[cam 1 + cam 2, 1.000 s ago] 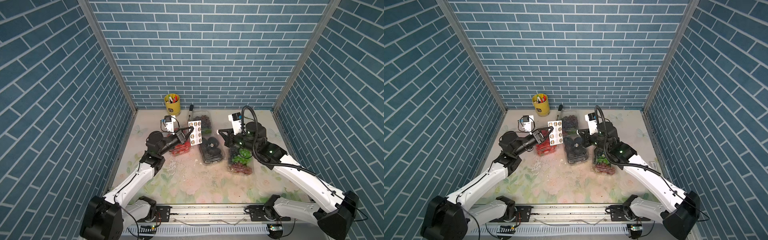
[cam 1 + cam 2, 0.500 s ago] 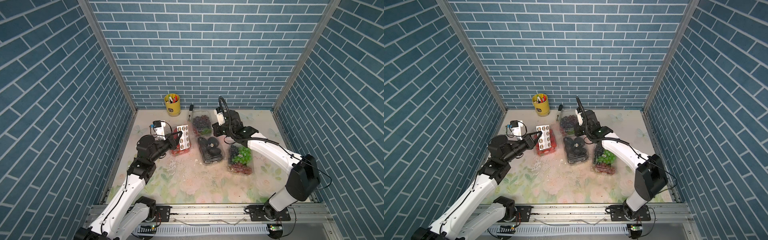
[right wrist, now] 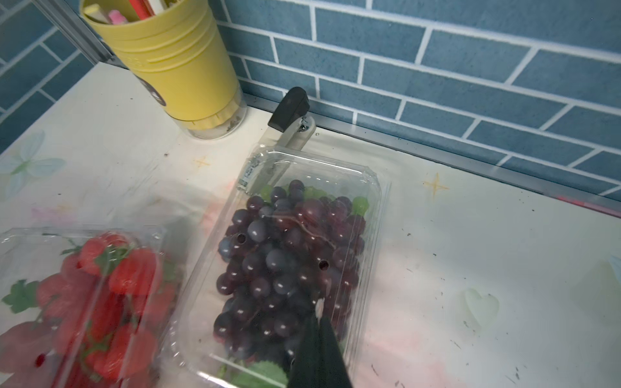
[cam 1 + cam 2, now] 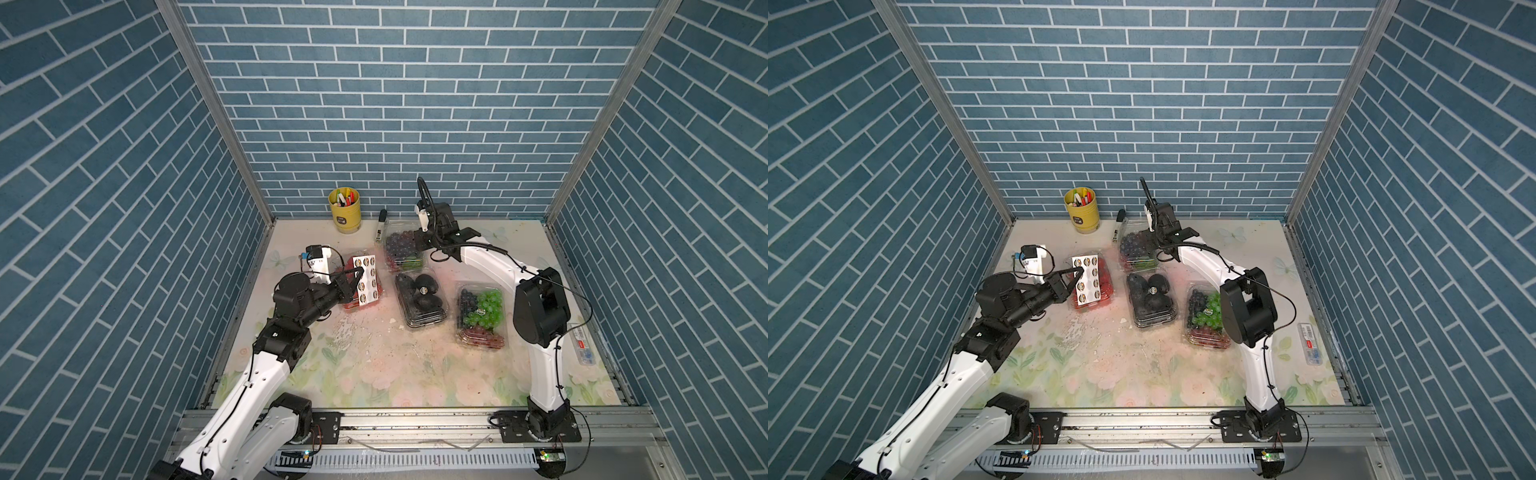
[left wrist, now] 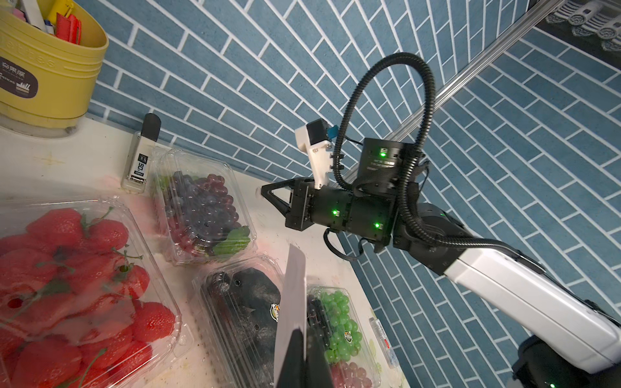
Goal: Label fruit boxes
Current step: Stick the label on the fruit box.
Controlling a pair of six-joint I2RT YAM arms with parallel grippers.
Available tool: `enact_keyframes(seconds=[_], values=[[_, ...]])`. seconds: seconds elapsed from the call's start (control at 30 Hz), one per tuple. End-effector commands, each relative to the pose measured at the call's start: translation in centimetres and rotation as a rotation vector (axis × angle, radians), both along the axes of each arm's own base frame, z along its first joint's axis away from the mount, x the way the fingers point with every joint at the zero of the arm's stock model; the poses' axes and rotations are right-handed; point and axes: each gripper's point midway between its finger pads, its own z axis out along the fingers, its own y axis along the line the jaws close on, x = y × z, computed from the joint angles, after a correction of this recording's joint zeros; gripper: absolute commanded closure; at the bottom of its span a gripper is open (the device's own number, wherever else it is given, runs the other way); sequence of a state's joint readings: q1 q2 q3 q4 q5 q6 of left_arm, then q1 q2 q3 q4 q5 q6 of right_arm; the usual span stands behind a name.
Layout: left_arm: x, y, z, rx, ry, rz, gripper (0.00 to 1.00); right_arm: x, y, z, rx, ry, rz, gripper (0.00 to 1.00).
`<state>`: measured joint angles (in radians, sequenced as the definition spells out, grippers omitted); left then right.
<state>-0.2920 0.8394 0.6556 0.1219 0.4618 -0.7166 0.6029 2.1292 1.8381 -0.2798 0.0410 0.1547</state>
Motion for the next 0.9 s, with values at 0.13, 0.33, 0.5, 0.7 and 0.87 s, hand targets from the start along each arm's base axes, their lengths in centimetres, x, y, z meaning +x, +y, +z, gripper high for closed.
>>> enact_keyframes(seconds=[0.13, 0.33, 0.5, 0.7, 0.87], values=[[0.5, 0.7, -1.1, 0.012, 0.014, 0.024, 1.0, 2.3, 1.4, -1.4, -0.043, 0.015, 0.035, 1.0], [0.9, 1.1, -1.4, -0.001, 0.024, 0.036, 1.0, 3.2, 2.6, -2.5, -0.029, 0.034, 0.053, 1.0], [1.2, 1.2, -1.5, -0.018, 0.033, 0.036, 1.0, 3.5, 3.5, -3.0, -0.011, 0.048, 0.073, 1.0], [1.5, 1.5, -1.7, -0.031, 0.035, 0.041, 1.0, 3.4, 4.1, -3.9, -0.014, 0.066, 0.084, 1.0], [1.6, 1.5, -1.9, -0.042, 0.042, 0.039, 1.0, 3.1, 4.2, -4.4, -0.02, 0.079, 0.093, 1.0]])
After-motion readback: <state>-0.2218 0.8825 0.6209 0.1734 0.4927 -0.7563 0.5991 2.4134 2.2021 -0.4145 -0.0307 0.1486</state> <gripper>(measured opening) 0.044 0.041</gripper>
